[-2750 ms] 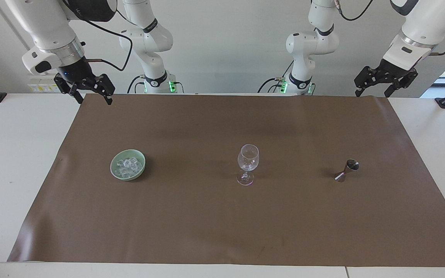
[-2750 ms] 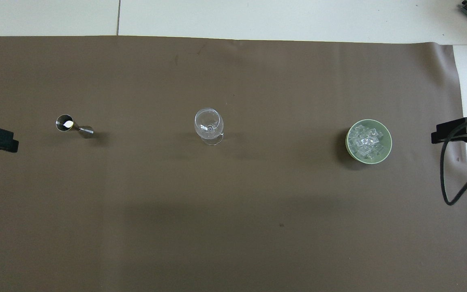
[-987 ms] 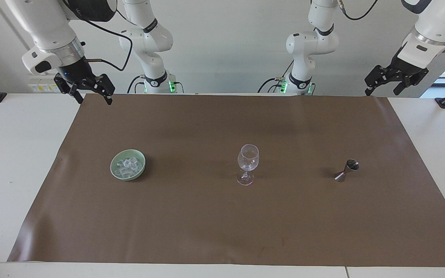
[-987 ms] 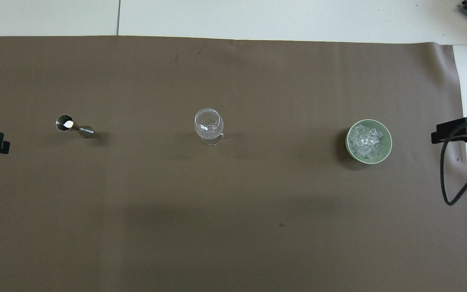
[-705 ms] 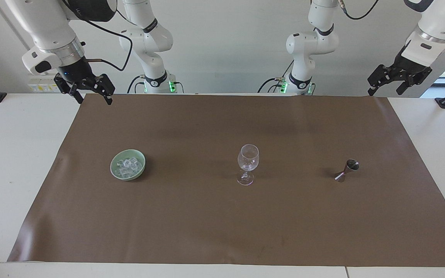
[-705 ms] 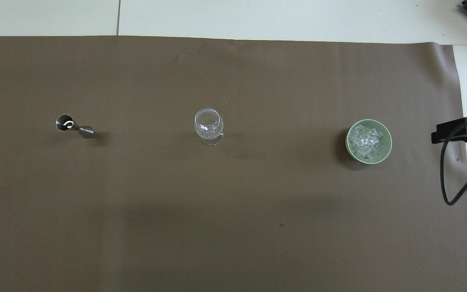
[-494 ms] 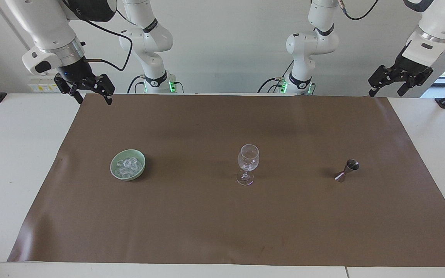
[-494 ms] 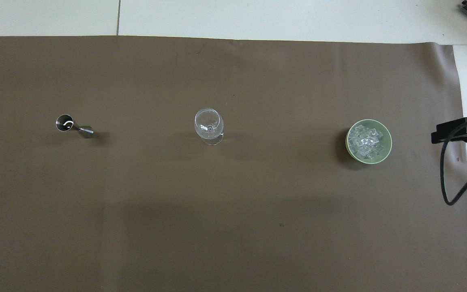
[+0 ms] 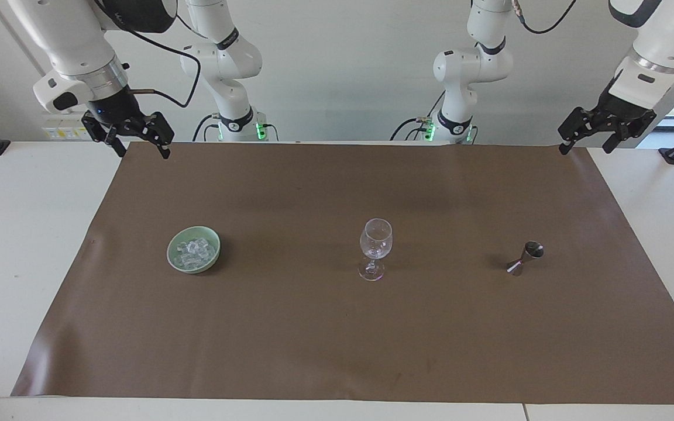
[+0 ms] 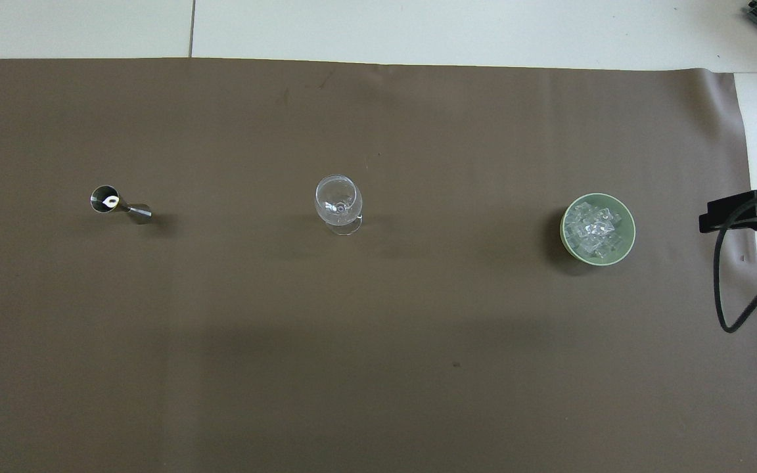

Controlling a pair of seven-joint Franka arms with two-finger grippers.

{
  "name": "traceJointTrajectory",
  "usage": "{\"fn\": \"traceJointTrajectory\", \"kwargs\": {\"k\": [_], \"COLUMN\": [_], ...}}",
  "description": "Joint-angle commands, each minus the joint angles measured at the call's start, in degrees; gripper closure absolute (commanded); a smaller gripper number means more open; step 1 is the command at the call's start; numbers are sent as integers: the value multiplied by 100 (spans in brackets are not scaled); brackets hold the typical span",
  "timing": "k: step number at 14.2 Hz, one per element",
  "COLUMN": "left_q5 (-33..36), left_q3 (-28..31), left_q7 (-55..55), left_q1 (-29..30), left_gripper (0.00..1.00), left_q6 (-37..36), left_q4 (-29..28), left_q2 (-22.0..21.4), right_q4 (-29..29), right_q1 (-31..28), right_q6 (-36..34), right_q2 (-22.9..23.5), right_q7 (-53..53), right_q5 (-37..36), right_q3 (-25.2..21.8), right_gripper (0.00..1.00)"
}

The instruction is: Pour wine and add ice with both arms

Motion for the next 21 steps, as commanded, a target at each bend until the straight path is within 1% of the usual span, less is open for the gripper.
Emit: {"fn": "traceJointTrajectory", "kwargs": {"k": [1,4,7,9,12,13,14,16,18,19,21], "left_q5": [83,92,57,39,-75,-197,-329,-741,-909,-1032,-1558], "left_q3": [-13,118,601,628,646,663,802,936,1032,1093,1443], "left_q7": [-24,-15,-24,-33,-190,-287,-296,-410,-760,-875,-903], "left_q1": [-36,-141,-474,-484,-493,-502,-502,-493,-484,-484,-493], "left_gripper": [0,0,0,0,0,0,0,0,0,0,0], "left_q6": [195,213,240,249,240,231,240,196,231,231,231], "left_q4": [6,15,-11,-37,6,15,24,24,24,24,24], "left_q2": [86,148,219,262,447,517,587,693,763,868,956], "right_q4": [8,8,8,8,8,8,8,8,8,8,8], "right_q1": [-76,-76,-67,-76,-76,-76,-76,-76,-76,-76,-76], "right_q6": [-66,-66,-66,-66,-66,-66,-66,-66,-66,-66,-66], "right_q2": [-48,-39,-48,-39,-48,-48,-48,-48,-48,-48,-48], "right_q7": [-139,-139,-139,-139,-139,-139,-139,-139,-139,-139,-139], "right_q5": [19,19,19,19,19,19,19,19,19,19,19], "right_q3": [42,42,42,42,42,42,42,42,42,42,42], "right_gripper": [0,0,0,0,0,0,0,0,0,0,0]}}
